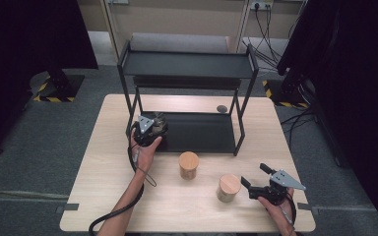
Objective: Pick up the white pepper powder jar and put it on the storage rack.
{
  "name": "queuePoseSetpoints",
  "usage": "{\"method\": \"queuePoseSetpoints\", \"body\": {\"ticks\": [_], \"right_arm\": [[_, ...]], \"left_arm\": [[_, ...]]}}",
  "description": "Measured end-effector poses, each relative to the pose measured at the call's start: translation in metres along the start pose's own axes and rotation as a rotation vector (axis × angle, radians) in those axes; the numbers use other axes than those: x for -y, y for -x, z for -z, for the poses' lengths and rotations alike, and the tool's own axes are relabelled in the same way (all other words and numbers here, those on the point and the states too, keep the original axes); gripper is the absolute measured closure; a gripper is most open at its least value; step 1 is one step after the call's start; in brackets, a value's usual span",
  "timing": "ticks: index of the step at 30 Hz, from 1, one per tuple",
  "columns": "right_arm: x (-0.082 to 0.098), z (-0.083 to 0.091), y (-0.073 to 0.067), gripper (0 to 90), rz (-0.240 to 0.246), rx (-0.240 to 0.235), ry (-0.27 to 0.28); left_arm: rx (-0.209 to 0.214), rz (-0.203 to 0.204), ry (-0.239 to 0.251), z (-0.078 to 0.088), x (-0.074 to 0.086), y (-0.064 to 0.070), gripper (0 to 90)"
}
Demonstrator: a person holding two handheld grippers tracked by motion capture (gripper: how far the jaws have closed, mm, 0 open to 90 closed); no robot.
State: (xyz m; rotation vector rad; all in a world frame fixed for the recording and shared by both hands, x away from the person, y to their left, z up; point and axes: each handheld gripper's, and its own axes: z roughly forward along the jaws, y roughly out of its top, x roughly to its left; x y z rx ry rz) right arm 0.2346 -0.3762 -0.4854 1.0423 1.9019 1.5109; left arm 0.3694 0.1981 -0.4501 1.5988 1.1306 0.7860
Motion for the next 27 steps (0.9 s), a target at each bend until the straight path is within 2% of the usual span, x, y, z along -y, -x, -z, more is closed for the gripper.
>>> {"method": "queuePoseSetpoints", "body": {"ticks": [27], "right_arm": [[0.0, 0.0, 0.0003, 1.2, -0.001, -0.001, 0.0]], "left_arm": [[-0.011, 0.005, -0.018, -0.0093, 0.008, 0.003, 30.9]]}}
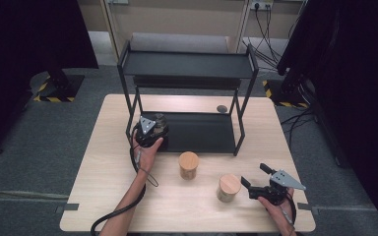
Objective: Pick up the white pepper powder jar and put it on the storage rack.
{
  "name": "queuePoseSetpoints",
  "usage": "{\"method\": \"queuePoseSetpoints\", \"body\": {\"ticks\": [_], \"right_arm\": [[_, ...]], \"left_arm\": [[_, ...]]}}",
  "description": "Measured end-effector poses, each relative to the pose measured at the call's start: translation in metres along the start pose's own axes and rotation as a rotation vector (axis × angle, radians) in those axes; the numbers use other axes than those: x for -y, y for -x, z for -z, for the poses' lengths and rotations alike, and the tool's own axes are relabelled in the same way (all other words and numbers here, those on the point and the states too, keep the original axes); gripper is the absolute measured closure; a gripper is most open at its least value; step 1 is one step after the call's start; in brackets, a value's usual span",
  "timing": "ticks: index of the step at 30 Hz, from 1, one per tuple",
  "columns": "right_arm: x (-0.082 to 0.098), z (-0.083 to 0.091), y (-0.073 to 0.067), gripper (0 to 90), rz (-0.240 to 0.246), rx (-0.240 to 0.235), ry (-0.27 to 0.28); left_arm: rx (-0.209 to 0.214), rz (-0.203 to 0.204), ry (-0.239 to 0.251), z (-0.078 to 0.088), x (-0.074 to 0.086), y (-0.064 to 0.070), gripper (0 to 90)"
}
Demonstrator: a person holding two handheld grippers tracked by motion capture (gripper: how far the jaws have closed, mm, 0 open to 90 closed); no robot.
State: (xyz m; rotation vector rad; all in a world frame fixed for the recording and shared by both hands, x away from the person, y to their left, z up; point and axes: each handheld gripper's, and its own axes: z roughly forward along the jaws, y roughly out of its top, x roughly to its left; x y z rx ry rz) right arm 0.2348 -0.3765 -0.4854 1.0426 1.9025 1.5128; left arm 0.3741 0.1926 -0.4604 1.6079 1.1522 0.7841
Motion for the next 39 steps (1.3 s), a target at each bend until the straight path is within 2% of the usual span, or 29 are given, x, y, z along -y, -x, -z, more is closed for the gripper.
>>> {"method": "queuePoseSetpoints", "body": {"ticks": [10, 12, 17, 19, 25, 32, 39], "right_arm": [[0.0, 0.0, 0.0, 1.2, 0.002, 0.0, 0.0], [0.0, 0.0, 0.0, 1.2, 0.003, 0.001, 0.001], [0.0, 0.0, 0.0, 1.2, 0.002, 0.001, 0.001], [0.0, 0.0, 0.0, 1.2, 0.002, 0.0, 0.0], [0.0, 0.0, 0.0, 1.2, 0.004, 0.0, 0.0], [0.0, 0.0, 0.0, 1.2, 0.003, 0.001, 0.0], [0.0, 0.0, 0.0, 1.2, 0.004, 0.0, 0.0]], "left_arm": [[-0.005, -0.006, 0.005, 0.0, 0.003, 0.001, 30.7], [-0.006, -0.018, 0.006, -0.001, 0.004, 0.002, 30.6], [-0.03, 0.022, 0.01, 0.001, 0.003, 0.002, 17.9], [-0.031, 0.016, 0.013, 0.004, 0.002, 0.001, 13.4], [-0.016, -0.001, 0.015, 0.01, 0.002, 0.002, 10.1], [-0.001, 0.014, 0.018, 0.017, 0.0, 0.005, 3.2], [0.014, 0.029, 0.021, 0.024, -0.001, 0.007, 3.3]]}}
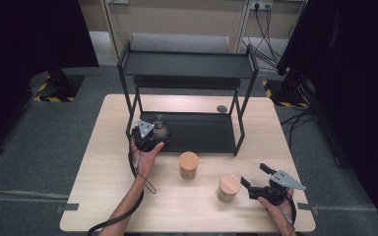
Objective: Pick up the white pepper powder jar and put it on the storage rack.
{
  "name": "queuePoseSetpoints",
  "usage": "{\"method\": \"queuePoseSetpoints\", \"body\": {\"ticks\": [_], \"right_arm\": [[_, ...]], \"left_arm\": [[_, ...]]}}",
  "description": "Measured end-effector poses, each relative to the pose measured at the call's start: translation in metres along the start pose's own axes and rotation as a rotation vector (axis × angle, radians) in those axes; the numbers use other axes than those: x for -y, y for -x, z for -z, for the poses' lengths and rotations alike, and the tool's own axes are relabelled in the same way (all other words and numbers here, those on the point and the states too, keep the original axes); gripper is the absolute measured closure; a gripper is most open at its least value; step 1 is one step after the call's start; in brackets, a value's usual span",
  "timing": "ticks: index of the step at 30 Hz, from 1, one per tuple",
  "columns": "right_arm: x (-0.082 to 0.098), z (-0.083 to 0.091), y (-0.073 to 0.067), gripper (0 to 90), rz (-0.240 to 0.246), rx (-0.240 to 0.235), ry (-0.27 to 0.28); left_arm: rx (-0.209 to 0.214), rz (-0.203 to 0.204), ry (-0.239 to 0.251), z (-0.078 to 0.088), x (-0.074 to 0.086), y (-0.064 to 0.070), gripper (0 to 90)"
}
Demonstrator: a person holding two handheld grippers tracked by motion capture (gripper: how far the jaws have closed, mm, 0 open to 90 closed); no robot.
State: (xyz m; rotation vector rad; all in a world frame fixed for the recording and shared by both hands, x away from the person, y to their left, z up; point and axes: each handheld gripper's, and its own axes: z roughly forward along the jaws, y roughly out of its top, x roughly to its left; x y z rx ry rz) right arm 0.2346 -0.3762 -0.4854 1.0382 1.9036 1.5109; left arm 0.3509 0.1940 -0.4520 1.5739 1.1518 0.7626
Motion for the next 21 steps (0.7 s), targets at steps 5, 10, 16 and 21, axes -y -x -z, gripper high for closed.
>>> {"method": "queuePoseSetpoints", "body": {"ticks": [5, 10, 16, 21], "right_arm": [[0.0, 0.0, 0.0, 1.2, 0.0, 0.0, 0.0], [0.0, 0.0, 0.0, 1.2, 0.0, 0.001, 0.0], [0.0, 0.0, 0.0, 1.2, -0.001, 0.001, 0.0], [0.0, 0.0, 0.0, 1.2, -0.001, 0.001, 0.0]], "left_arm": [[0.001, 0.011, 0.002, 0.003, 0.001, -0.001, 3.3], [0.006, 0.023, 0.004, 0.006, 0.003, -0.001, 3.3], [0.014, 0.019, 0.006, 0.011, 0.004, -0.001, 4.2], [0.025, 0.016, 0.011, 0.015, 0.005, 0.0, 3.7]]}}
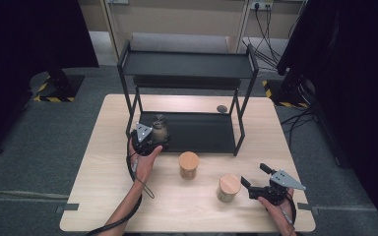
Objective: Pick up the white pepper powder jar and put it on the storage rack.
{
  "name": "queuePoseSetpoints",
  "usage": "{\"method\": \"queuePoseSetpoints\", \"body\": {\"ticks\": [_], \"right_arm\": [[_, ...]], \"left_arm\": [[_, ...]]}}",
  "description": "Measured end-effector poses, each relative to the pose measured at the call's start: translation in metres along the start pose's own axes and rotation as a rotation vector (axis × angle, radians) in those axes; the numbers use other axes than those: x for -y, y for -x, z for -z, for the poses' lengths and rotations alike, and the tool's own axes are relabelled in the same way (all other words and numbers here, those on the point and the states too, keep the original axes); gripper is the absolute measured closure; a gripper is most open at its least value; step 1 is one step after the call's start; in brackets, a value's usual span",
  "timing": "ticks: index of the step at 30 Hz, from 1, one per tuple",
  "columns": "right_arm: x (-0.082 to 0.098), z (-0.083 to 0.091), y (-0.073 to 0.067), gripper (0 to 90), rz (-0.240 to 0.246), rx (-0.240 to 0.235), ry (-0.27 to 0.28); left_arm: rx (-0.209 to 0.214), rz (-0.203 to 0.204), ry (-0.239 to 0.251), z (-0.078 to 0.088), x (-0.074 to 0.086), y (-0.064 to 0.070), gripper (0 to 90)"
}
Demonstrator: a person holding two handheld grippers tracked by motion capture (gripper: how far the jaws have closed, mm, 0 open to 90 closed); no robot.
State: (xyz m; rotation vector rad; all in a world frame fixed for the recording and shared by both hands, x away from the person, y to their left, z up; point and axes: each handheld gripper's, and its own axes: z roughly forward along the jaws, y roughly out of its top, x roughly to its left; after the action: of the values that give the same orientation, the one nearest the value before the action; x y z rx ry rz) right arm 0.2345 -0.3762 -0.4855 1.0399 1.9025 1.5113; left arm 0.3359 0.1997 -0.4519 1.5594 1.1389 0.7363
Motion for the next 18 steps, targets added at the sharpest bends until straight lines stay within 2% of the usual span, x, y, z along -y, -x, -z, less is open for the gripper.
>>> {"method": "queuePoseSetpoints", "body": {"ticks": [18], "right_arm": [[0.0, 0.0, 0.0, 1.2, 0.001, 0.0, 0.001]], "left_arm": [[0.031, 0.008, 0.031, 0.016, 0.006, 0.003, 3.7]]}}
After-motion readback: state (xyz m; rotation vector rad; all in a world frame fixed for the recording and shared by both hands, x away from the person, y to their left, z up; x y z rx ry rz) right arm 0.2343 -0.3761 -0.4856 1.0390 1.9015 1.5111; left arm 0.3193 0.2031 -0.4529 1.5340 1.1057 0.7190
